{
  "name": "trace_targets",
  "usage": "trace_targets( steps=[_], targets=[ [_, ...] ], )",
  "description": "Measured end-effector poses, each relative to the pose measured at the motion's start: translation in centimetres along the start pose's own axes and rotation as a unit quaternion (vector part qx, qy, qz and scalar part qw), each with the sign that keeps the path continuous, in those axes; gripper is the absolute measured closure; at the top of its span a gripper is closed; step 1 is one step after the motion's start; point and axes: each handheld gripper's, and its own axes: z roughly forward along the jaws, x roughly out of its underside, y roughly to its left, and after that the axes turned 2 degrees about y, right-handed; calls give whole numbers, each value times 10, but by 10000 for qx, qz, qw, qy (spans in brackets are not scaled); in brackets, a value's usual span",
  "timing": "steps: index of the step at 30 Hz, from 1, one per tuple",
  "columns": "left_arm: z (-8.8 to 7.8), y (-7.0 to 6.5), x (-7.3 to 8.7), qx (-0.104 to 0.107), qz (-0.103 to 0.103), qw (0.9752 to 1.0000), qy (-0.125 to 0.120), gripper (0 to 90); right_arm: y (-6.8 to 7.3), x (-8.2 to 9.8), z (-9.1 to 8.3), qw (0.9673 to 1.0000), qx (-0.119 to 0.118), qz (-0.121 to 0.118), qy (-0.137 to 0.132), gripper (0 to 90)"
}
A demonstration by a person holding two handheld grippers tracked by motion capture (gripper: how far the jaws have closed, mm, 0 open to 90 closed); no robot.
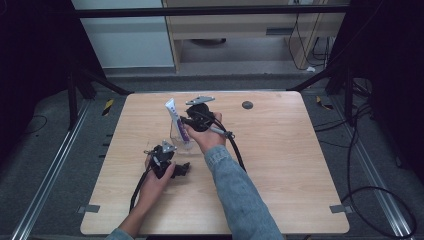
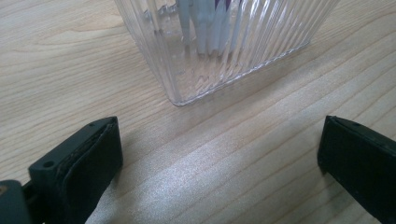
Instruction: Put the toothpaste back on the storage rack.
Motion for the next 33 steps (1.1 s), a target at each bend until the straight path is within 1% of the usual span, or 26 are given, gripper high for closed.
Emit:
trace_targets(
  steps=[1, 2, 3, 5, 8, 10, 11, 16, 19, 21, 22, 24, 25, 27, 29, 33],
  targets=[
    [0, 0, 0, 1, 1, 10000, 1, 0, -2, 0, -2, 10000, 14, 39, -31, 556],
    [0, 0, 0, 1, 1, 10000, 0, 0, -2, 0, -2, 10000, 14, 39, -31, 556],
    [0, 0, 0, 0, 0, 10000, 0, 0, -4, 0, -4, 9999, 46, 61, -68, 524],
    [0, 0, 0, 1, -2, 10000, 0, 0, -5, 0, -5, 9999, 51, 72, -70, 511],
    [0, 0, 0, 2, -2, 10000, -3, 0, -9, 0, -7, 9998, 133, 38, -145, 459],
    [0, 0, 0, 2, -9, 10000, -4, 0, -12, 1, -8, 9997, 181, 84, -155, 414],
    [0, 0, 0, 2, -7, 10000, -3, 0, -13, 1, -9, 9996, 190, 95, -165, 406],
    [0, 0, 0, 2, -10, 10000, -5, 0, -18, 2, -12, 9995, 203, 48, -241, 321],
    [0, 0, 0, 6, -3, 10000, 1, 0, -19, 2, -13, 9995, 110, -50, -307, 252],
    [0, 0, 0, 5, -5, 10000, -1, 0, -19, 3, -13, 9996, 90, -116, -231, 207],
    [0, 0, 0, 5, -7, 10000, -3, 0, -19, 4, -14, 9996, 173, -157, -175, 190],
    [0, 0, 0, 5, -9, 10000, -4, 0, -21, 5, -14, 9995, 234, -165, -159, 169],
    [0, 0, 0, 4, -13, 10000, -8, 0, -23, 6, -15, 9993, 271, -168, -195, 158],
    [0, 0, 0, 4, -13, 10000, -8, 0, -24, 6, -16, 9992, 288, -156, -208, 154],
    [0, 0, 0, 4, -15, 10000, -9, 0, -25, 6, -17, 9989, 375, -200, -197, 149],
    [0, 0, 0, 5, -14, 10000, -8, 0, -28, 7, -19, 9986, 433, -225, -224, 143]
  ],
)
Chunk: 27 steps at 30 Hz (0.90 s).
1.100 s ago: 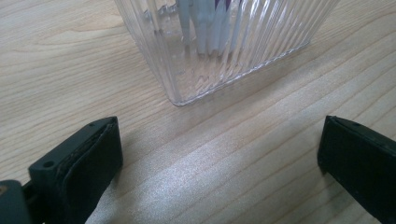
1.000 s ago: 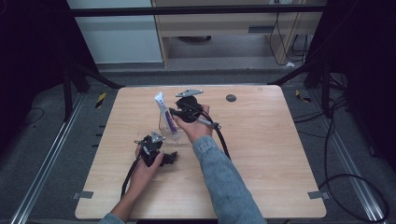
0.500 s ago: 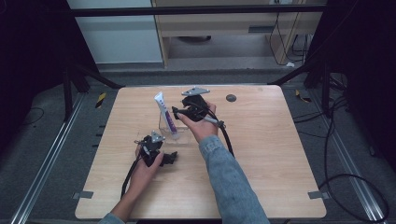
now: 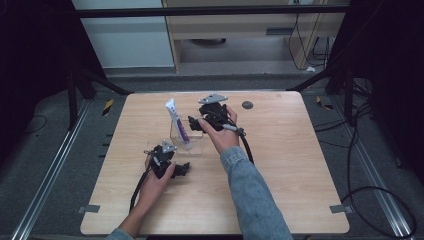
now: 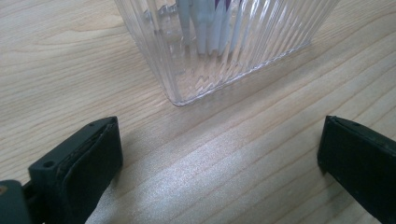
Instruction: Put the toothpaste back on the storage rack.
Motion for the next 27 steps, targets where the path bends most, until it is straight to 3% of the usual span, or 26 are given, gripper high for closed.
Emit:
trace_targets(
  steps=[27],
  targets=[
    [0, 0, 0, 1, -8, 10000, 2, 0, -34, 25, -23, 9992, 285, 109, -258, 112]
  ],
)
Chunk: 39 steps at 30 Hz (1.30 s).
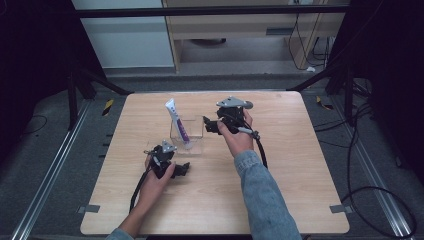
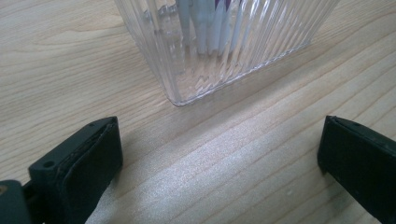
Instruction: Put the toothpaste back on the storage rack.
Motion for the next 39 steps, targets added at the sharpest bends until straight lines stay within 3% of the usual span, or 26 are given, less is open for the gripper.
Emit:
trace_targets(
  steps=[19, 28, 39],
  targets=[
    [0, 0, 0, -2, 2, 10000, 2, 0, -20, 19, -14, 9996, 151, 204, 77, 104],
    [0, 0, 0, -2, 4, 10000, 2, 0, -46, 41, -28, 9981, 392, 420, 230, 109],
    [0, 0, 0, -2, -7, 10000, 2, 0, -71, 70, -39, 9954, 499, 591, 563, 106]
  ],
)
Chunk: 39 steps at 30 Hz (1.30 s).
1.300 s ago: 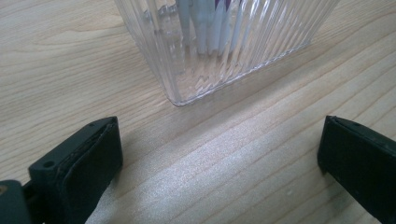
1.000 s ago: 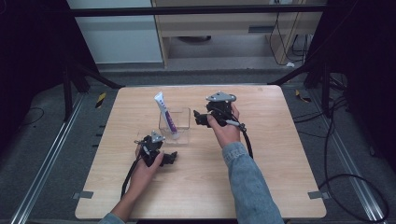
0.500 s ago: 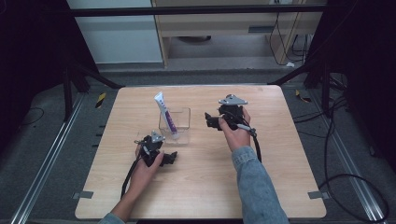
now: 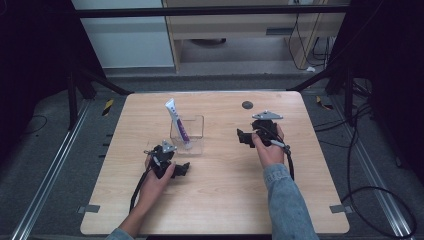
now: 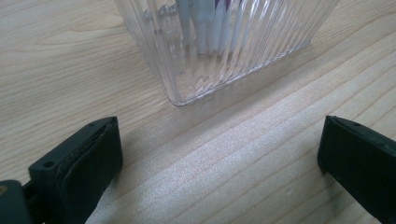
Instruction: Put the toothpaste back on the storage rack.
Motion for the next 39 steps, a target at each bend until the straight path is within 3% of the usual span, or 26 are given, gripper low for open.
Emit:
trace_targets(
  steps=[21, 28, 39],
  targets=[
    [0, 0, 0, -3, 7, 10000, 6, 0, -32, 51, -6, 9985, 287, 147, 434, 98],
    [0, 0, 0, -3, 8, 10000, 6, 0, -38, 61, -6, 9978, 330, 166, 557, 97],
    [0, 0, 0, -3, 7, 10000, 5, 0, -60, 71, -6, 9955, 563, 440, 617, 97]
  ],
)
